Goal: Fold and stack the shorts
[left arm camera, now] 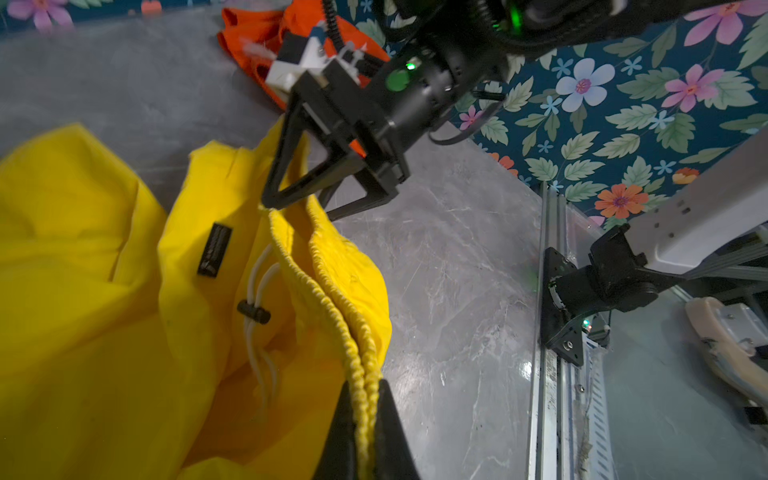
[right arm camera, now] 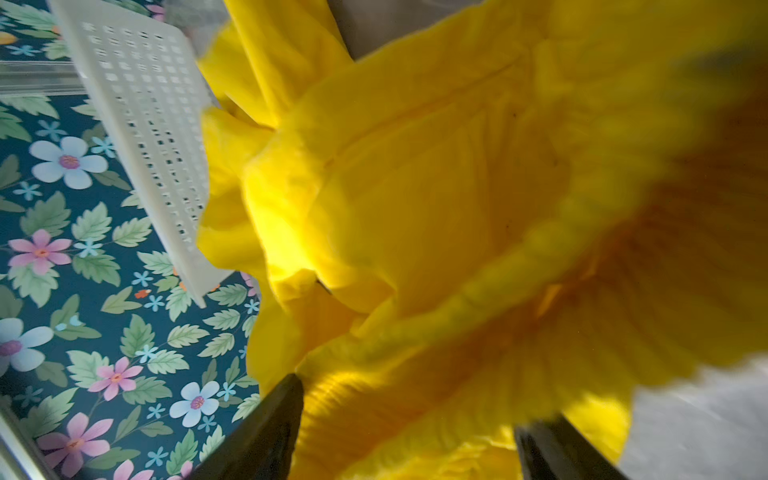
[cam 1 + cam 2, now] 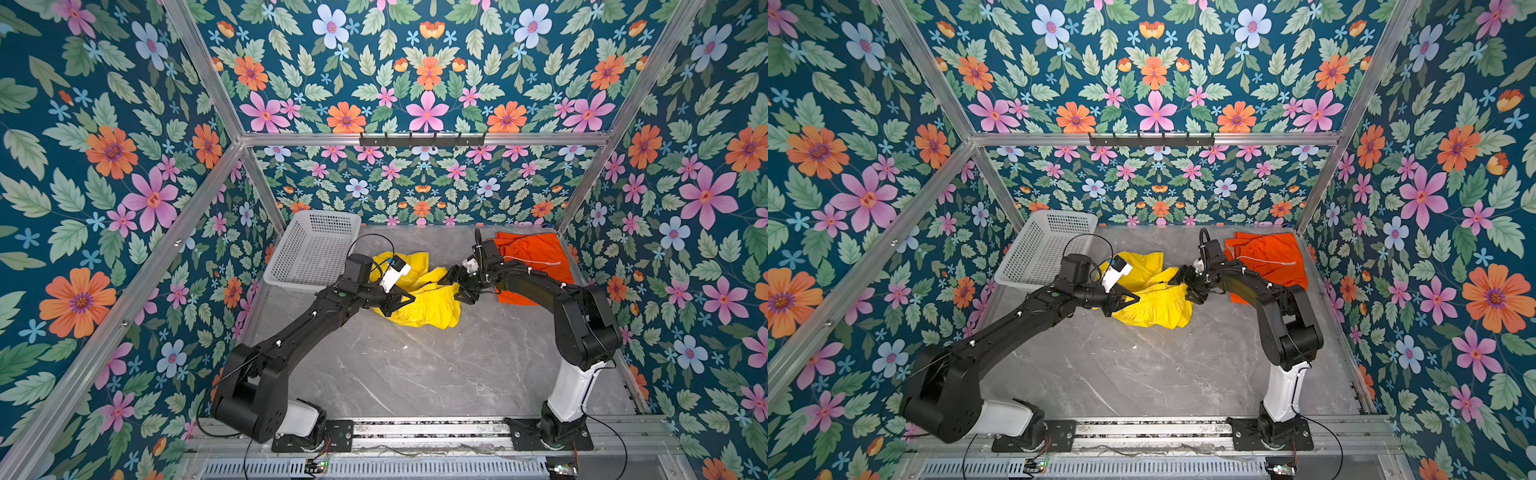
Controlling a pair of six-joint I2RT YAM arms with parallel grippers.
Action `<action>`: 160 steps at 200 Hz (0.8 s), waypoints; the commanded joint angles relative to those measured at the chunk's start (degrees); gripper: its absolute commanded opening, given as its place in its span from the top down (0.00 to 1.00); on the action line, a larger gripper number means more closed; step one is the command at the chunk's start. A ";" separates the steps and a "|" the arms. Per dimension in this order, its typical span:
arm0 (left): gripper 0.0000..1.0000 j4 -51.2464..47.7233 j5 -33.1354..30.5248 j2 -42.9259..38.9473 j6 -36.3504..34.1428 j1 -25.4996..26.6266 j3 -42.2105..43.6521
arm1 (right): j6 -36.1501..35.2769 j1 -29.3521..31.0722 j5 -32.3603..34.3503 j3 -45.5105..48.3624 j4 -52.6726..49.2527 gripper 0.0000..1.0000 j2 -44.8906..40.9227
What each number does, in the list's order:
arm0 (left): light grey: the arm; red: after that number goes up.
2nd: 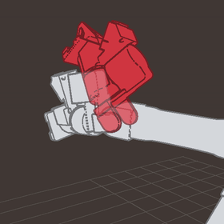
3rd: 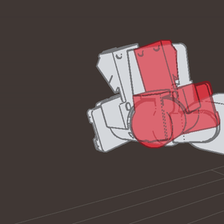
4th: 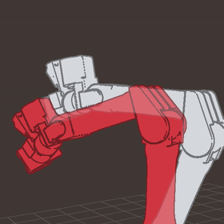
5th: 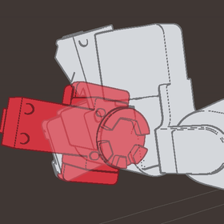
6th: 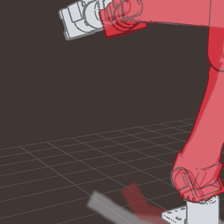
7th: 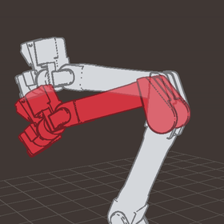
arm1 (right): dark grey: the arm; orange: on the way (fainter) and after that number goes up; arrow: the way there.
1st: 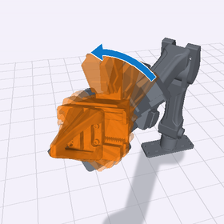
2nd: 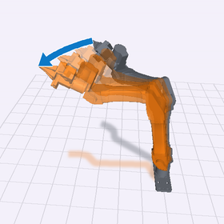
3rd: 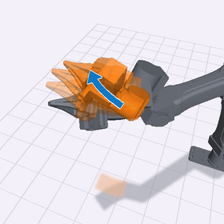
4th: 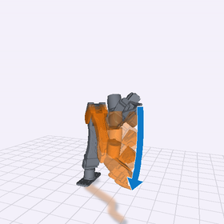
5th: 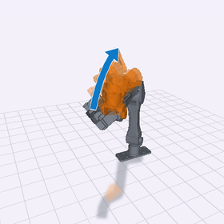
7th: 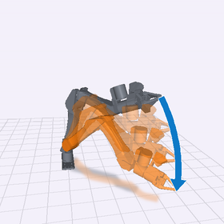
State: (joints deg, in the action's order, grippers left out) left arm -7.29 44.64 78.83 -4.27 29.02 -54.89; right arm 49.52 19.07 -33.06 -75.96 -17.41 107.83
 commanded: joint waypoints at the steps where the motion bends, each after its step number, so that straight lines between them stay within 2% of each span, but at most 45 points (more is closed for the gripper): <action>1: 0.99 -3.63 -10.73 -2.22 -2.02 4.49 -1.54 | -0.28 -0.27 -1.87 -4.18 3.57 0.22 0.95; 20: 0.99 -3.29 -19.50 -0.86 -1.72 11.03 -2.87 | -1.58 -1.69 -1.00 -5.19 1.02 0.19 -0.14; 35: 0.99 -1.26 -26.07 2.41 -0.50 16.52 -3.69 | -3.24 -3.70 1.01 -2.23 -1.93 0.16 -3.23; 64: 0.96 2.91 -28.92 12.60 2.10 25.51 -6.80 | -5.13 -8.27 3.93 9.83 -5.34 0.15 -14.02; 74: 0.89 3.90 -28.57 16.49 3.17 28.14 -8.63 | -5.14 -9.42 4.43 14.28 -6.06 0.15 -18.25; 88: 0.67 3.56 -26.87 21.20 3.35 30.65 -11.70 | -5.59 -10.03 5.36 18.88 -8.41 0.15 -23.16; 97: 0.52 3.13 -25.94 22.84 4.16 31.16 -13.34 | -6.24 -10.07 6.30 20.85 -11.00 0.16 -25.99; 107: 0.44 2.99 -25.07 23.05 4.90 31.06 -14.33 | -6.45 -10.03 7.46 22.57 -14.04 0.16 -29.09; 131: 0.36 4.64 -25.05 18.93 7.00 29.68 -12.73 | -6.20 -10.02 10.59 25.49 -20.84 0.17 -36.11; 160: 0.35 10.79 -23.20 12.62 16.48 23.52 -5.23 | -6.01 -8.79 8.22 29.38 -24.88 0.20 -41.60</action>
State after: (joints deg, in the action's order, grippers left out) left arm -2.24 20.21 94.85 3.60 56.55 -64.69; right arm 43.70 9.15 -24.77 -48.90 -35.88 68.97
